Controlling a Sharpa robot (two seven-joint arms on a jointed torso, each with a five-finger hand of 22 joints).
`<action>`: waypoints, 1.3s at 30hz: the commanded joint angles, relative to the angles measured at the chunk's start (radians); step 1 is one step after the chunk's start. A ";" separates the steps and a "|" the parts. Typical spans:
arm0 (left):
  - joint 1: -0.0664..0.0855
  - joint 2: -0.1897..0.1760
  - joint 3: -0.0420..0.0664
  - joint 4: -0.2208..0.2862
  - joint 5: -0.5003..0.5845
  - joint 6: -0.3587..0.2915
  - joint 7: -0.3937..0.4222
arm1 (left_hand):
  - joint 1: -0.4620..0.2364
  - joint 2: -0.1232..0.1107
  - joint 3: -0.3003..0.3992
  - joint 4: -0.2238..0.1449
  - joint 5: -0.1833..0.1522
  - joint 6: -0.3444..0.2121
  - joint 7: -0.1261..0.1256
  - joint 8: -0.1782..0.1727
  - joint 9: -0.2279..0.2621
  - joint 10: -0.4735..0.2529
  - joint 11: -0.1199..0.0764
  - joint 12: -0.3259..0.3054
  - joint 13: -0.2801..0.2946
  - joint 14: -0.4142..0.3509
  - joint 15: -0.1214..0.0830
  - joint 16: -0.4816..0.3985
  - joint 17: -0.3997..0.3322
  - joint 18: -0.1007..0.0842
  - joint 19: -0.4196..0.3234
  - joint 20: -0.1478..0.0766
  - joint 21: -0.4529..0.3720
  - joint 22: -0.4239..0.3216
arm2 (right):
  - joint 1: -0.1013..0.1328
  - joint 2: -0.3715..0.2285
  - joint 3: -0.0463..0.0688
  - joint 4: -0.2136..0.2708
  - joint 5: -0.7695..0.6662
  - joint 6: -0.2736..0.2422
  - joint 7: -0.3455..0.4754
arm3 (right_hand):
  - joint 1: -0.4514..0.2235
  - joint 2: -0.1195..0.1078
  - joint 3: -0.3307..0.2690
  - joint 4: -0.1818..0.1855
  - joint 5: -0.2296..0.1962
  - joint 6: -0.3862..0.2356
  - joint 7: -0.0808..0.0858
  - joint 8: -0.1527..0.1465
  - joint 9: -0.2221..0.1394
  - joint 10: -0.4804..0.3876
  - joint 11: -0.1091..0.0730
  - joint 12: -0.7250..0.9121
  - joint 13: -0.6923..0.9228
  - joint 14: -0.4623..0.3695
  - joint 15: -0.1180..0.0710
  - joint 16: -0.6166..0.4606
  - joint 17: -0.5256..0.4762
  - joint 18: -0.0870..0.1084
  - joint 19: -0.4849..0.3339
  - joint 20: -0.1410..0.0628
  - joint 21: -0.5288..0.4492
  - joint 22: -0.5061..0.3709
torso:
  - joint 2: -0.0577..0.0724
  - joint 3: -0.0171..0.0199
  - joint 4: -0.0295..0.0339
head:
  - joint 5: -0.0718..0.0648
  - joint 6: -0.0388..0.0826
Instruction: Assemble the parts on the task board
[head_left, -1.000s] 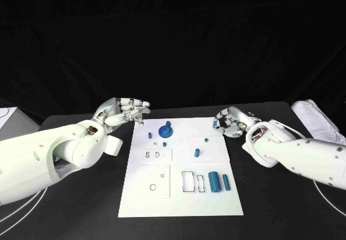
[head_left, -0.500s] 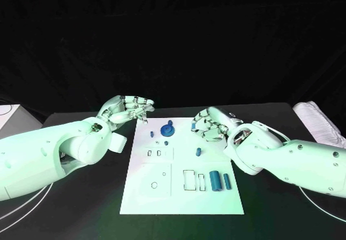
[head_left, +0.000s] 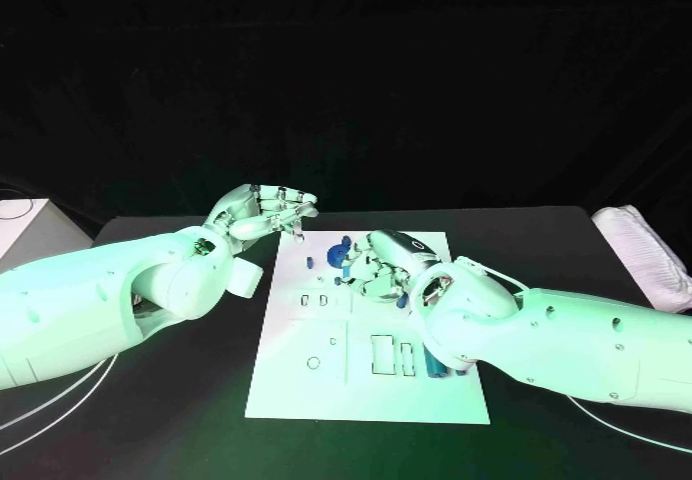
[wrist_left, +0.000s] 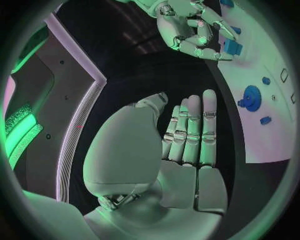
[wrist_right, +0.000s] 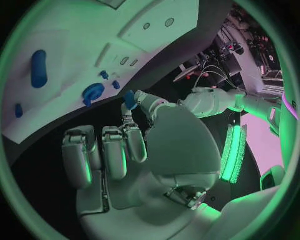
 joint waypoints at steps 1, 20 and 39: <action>0.001 0.005 0.000 0.000 -0.002 0.012 0.000 | -0.009 -0.001 0.005 -0.001 -0.006 0.001 0.000 0.006 0.002 -0.005 0.001 0.001 0.001 0.003 -0.002 0.005 0.001 0.014 -0.008 0.002 0.006 0.002 | -0.011 0.027 -0.002 -0.016 -0.057 0.023 -0.056 | -0.005 0.007 0.007 0.001 0.006 0.007 0.000 0.002 0.001 0.005 0.000 0.005 0.129 0.103 -0.005 0.006 0.263 -0.015 0.105 -0.006 0.002 0.263 | -0.003 -0.0027 0.0002 | 0.004 -0.005; 0.001 0.010 -0.002 0.003 -0.005 0.013 -0.005 | -0.009 -0.001 0.005 -0.001 -0.006 0.001 0.000 0.006 0.002 -0.005 0.001 0.001 0.001 0.003 -0.002 0.005 0.001 0.014 -0.008 0.002 0.006 0.002 | -0.073 0.135 -0.014 -0.113 -0.116 0.037 -0.073 | -0.010 0.003 0.006 0.000 0.011 0.004 0.002 0.003 0.001 0.004 0.001 0.005 0.128 0.103 -0.003 0.006 0.263 -0.015 0.105 -0.005 0.002 0.263 | 0.001 0.0018 0.0007 | 0.014 -0.012; 0.001 0.009 -0.002 0.004 -0.005 0.014 -0.006 | -0.010 -0.002 0.004 0.000 -0.006 0.001 -0.001 0.007 0.003 -0.004 0.001 0.002 0.002 0.003 -0.003 0.006 0.001 0.014 -0.008 0.002 0.008 0.003 | -0.099 0.165 -0.020 -0.159 -0.146 0.032 -0.079 | -0.014 -0.002 0.004 -0.001 0.012 0.002 0.003 0.004 0.002 0.005 0.002 0.005 0.129 0.103 -0.002 0.006 0.263 -0.015 0.105 -0.004 0.002 0.263 | -0.001 0.0007 -0.0013 | 0.025 -0.027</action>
